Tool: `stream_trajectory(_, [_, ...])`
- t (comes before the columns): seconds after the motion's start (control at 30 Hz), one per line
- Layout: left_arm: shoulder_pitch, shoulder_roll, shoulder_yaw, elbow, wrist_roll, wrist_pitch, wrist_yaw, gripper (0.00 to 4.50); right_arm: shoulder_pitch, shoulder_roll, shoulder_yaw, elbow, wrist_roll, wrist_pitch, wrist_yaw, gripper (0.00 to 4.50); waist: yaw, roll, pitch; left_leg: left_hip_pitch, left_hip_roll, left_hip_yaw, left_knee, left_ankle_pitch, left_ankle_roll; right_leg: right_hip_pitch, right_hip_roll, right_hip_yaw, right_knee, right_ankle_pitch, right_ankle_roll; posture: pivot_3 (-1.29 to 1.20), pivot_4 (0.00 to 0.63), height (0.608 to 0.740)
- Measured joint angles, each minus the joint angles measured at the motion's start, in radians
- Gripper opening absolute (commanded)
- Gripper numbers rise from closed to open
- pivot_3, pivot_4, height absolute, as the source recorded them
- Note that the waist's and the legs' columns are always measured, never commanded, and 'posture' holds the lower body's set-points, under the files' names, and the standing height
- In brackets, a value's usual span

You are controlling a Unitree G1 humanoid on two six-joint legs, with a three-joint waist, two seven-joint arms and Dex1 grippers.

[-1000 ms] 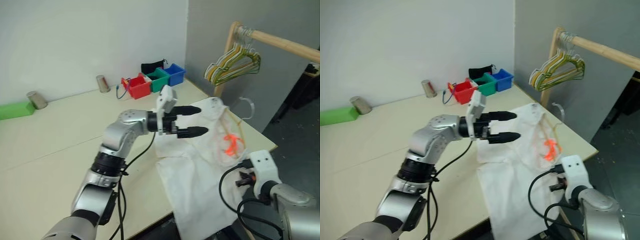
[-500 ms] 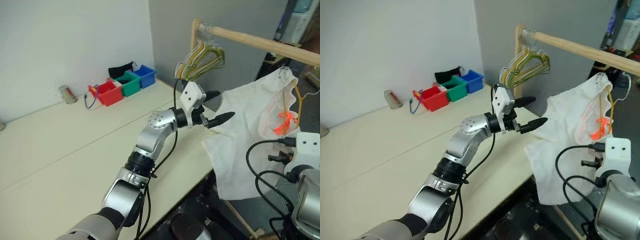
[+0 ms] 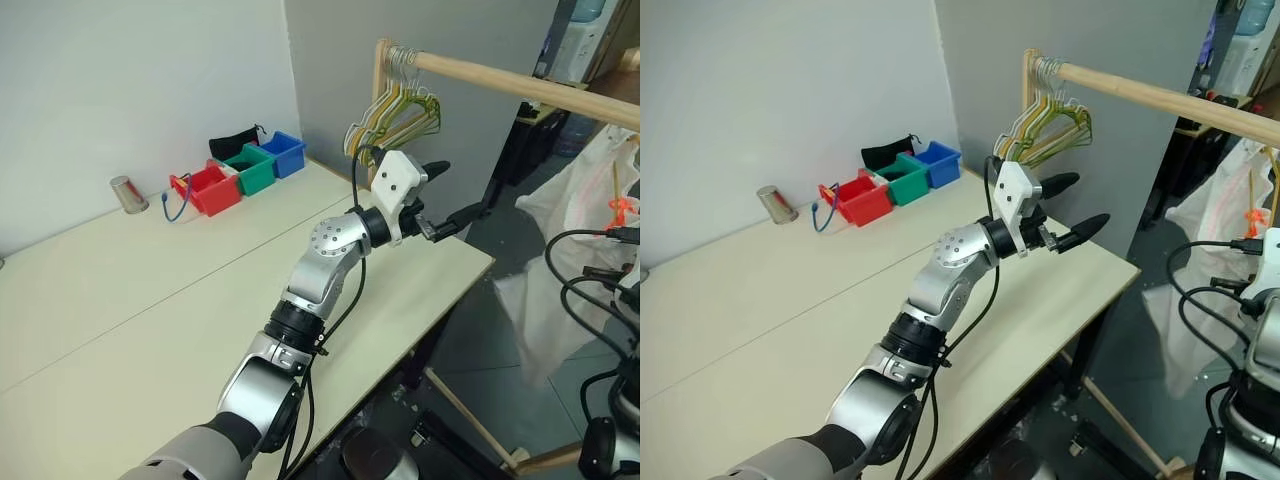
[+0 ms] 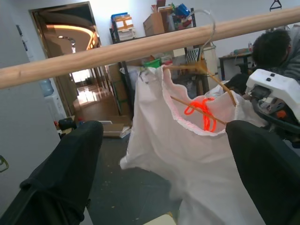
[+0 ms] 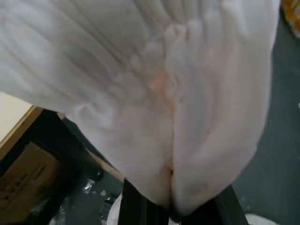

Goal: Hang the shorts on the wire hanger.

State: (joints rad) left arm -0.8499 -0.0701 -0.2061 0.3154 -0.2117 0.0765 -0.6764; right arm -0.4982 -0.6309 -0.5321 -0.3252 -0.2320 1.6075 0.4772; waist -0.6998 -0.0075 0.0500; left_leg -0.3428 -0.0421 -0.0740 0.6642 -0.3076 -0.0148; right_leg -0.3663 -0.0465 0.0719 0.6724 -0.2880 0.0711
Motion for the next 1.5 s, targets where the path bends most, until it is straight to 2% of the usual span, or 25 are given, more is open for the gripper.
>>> stream_trajectory(0.13, [0.000, -0.001, 0.000, 0.000, 0.001, 0.000, 0.008, 4.47, -0.061, -0.019, -0.040, 0.115, 0.046, 0.000, -0.016, 0.00, 0.014, 0.000, 0.000, 0.004, -0.002, 0.000, 0.000, 0.000, 0.000, 0.006, -0.003, -0.001, -0.003, -0.001, 0.004, -0.58, 0.000, 0.740])
stream_trajectory(0.23, [-0.002, 0.002, 0.000, 0.000, 0.006, -0.002, 0.010, 4.47, -0.089, -0.019, -0.065, 0.166, 0.074, 0.000, -0.030, 0.00, 0.022, -0.001, 0.001, 0.015, -0.002, -0.001, -0.001, -0.004, 0.006, 0.021, -0.003, -0.003, -0.011, -0.003, 0.007, -0.58, 0.000, 0.740])
stream_trajectory(0.37, [-0.007, 0.005, 0.000, 0.000, 0.012, -0.007, 0.011, 4.47, -0.110, 0.001, -0.095, 0.184, 0.100, 0.000, -0.060, 0.00, 0.028, -0.001, 0.001, 0.015, -0.003, -0.001, -0.001, -0.004, 0.007, 0.024, -0.005, -0.003, -0.017, -0.002, 0.010, -0.58, 0.010, 0.740])
stream_trajectory(0.43, [-0.007, 0.005, 0.000, 0.000, 0.014, -0.013, 0.011, 4.50, -0.110, 0.008, -0.097, 0.184, 0.109, 0.000, -0.073, 0.62, 0.035, -0.001, 0.001, 0.015, -0.004, 0.000, 0.000, -0.004, 0.007, 0.025, -0.007, -0.002, -0.017, -0.001, 0.012, -0.58, 0.014, 0.740])
stream_trajectory(0.53, [-0.007, 0.008, 0.000, 0.000, 0.015, -0.014, 0.011, 4.50, -0.111, 0.011, -0.099, 0.184, 0.131, 0.000, -0.090, 1.20, 0.043, -0.001, 0.001, 0.015, -0.005, -0.001, 0.000, -0.004, 0.007, 0.026, -0.007, -0.002, -0.021, 0.000, 0.013, -0.58, 0.017, 0.740])
stream_trajectory(0.7, [-0.007, 0.009, 0.000, 0.000, 0.015, -0.014, 0.011, 4.50, -0.108, 0.023, -0.106, 0.162, 0.139, 0.000, -0.123, 2.44, 0.046, -0.001, 0.001, 0.015, -0.005, 0.000, 0.000, -0.005, 0.007, 0.029, -0.007, -0.002, -0.027, 0.001, 0.016, -0.58, 0.023, 0.740])
stream_trajectory(0.97, [-0.008, 0.011, 0.001, 0.008, 0.017, -0.017, 0.012, 4.50, -0.050, 0.023, -0.082, 0.045, 0.135, 0.000, -0.178, 4.36, 0.054, -0.001, 0.001, 0.015, -0.005, 0.000, 0.000, -0.005, 0.007, 0.029, -0.007, -0.002, -0.027, 0.001, 0.017, -0.59, 0.022, 0.740])
stream_trajectory(1.0, [-0.008, 0.011, 0.001, 0.008, 0.017, -0.019, 0.011, 4.50, -0.032, 0.019, -0.065, 0.004, 0.132, 0.000, -0.188, 4.46, 0.055, -0.001, 0.001, 0.015, -0.005, 0.000, 0.000, -0.005, 0.007, 0.029, -0.007, -0.002, -0.027, 0.001, 0.017, -0.60, 0.019, 0.740])
stream_trajectory(1.33, [-0.026, 0.016, 0.008, 0.015, 0.017, -0.021, 0.009, 4.50, 0.010, 0.003, 0.025, -0.248, 0.035, 0.000, -0.292, 4.46, 0.056, -0.002, 0.002, 0.015, -0.005, -0.001, -0.001, -0.005, 0.007, 0.029, -0.007, -0.002, -0.028, 0.001, 0.017, -0.62, 0.021, 0.740])
stream_trajectory(1.5, [-0.026, 0.029, 0.011, 0.015, 0.015, -0.016, 0.006, 4.50, 0.011, 0.009, 0.135, -0.384, -0.037, 0.000, -0.325, 4.46, 0.047, -0.003, 0.002, 0.015, -0.005, -0.001, -0.001, -0.005, 0.007, 0.028, -0.007, -0.002, -0.028, 0.001, 0.017, -0.62, 0.025, 0.740])
